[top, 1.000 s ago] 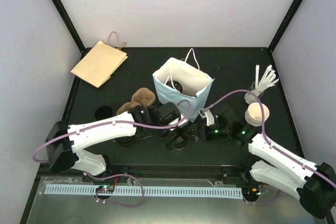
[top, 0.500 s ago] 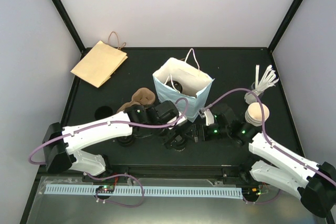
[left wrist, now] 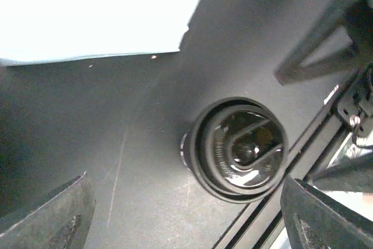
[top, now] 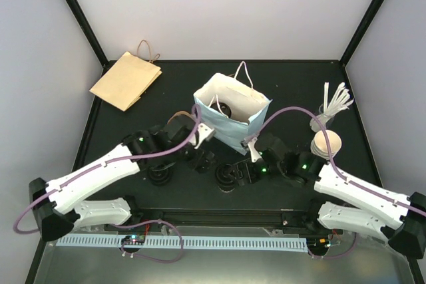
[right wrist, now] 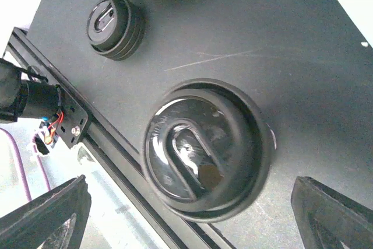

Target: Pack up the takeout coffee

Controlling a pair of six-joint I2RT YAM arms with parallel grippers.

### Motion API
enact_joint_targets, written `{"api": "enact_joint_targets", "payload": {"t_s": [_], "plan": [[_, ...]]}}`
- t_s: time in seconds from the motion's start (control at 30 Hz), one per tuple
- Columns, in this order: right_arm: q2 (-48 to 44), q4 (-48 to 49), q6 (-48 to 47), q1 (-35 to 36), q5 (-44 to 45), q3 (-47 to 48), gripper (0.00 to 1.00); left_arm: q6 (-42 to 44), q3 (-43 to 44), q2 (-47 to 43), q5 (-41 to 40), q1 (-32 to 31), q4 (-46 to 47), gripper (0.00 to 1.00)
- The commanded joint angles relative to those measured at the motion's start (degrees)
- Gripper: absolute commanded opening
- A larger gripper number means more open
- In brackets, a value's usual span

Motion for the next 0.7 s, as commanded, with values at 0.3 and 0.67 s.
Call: {"api": "enact_joint_targets", "payload": {"t_s": [0.3, 0.67], "plan": [[15.51, -12.43, -3.11, 15.67, 23.64, 16.76, 0.9, -11.01, -15.85, -7.83, 16.98, 11.73, 13.09, 0.63], [22.06, -16.64, -3.99, 18.31, 27.87, 20.87, 0.93, -15.16, -21.99, -3.69, 22.95, 13.11, 21.77, 0.54]]}}
